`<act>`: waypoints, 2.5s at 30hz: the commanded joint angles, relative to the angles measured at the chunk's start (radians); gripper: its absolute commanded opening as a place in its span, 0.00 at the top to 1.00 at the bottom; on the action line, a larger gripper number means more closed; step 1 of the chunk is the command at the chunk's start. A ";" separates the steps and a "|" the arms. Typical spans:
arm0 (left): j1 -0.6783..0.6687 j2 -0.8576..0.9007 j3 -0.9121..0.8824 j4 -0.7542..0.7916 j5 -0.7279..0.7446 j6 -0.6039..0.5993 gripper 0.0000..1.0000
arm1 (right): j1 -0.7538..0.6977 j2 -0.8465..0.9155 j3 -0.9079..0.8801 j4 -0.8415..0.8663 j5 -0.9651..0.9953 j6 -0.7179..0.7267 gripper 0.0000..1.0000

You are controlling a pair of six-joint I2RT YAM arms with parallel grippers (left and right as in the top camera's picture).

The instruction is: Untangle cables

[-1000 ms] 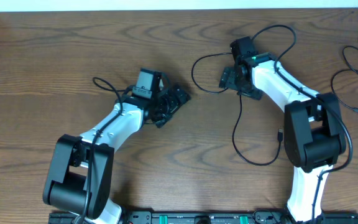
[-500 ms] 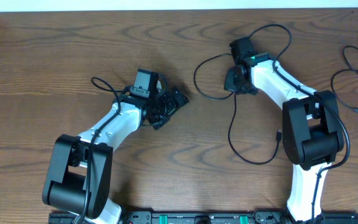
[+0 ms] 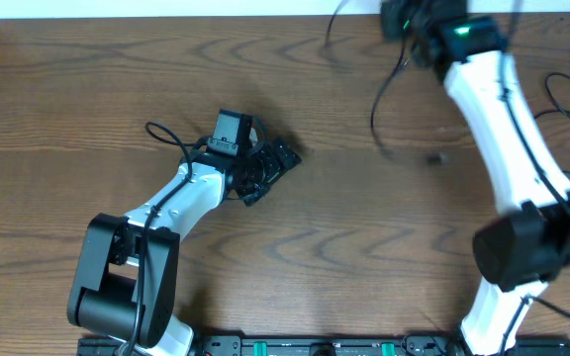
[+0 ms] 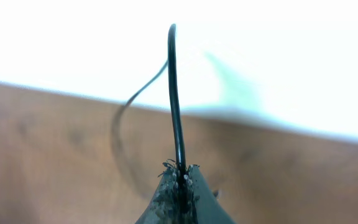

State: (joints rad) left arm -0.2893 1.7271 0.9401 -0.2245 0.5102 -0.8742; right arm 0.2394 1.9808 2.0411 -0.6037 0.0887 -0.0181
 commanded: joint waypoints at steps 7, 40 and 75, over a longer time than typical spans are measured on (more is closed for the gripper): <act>0.003 -0.005 0.008 -0.003 -0.010 0.017 0.02 | -0.074 -0.075 0.103 -0.023 0.063 -0.148 0.99; 0.003 -0.005 0.008 -0.003 -0.010 0.017 0.02 | -0.123 0.375 0.102 -0.230 -0.179 0.188 0.08; 0.003 -0.005 0.008 -0.003 -0.010 0.017 0.02 | -0.076 0.531 0.105 -0.306 -0.172 -0.090 0.99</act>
State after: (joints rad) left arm -0.2893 1.7271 0.9401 -0.2249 0.5102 -0.8738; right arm 0.1734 2.5225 2.1609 -0.8852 -0.1310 -0.1211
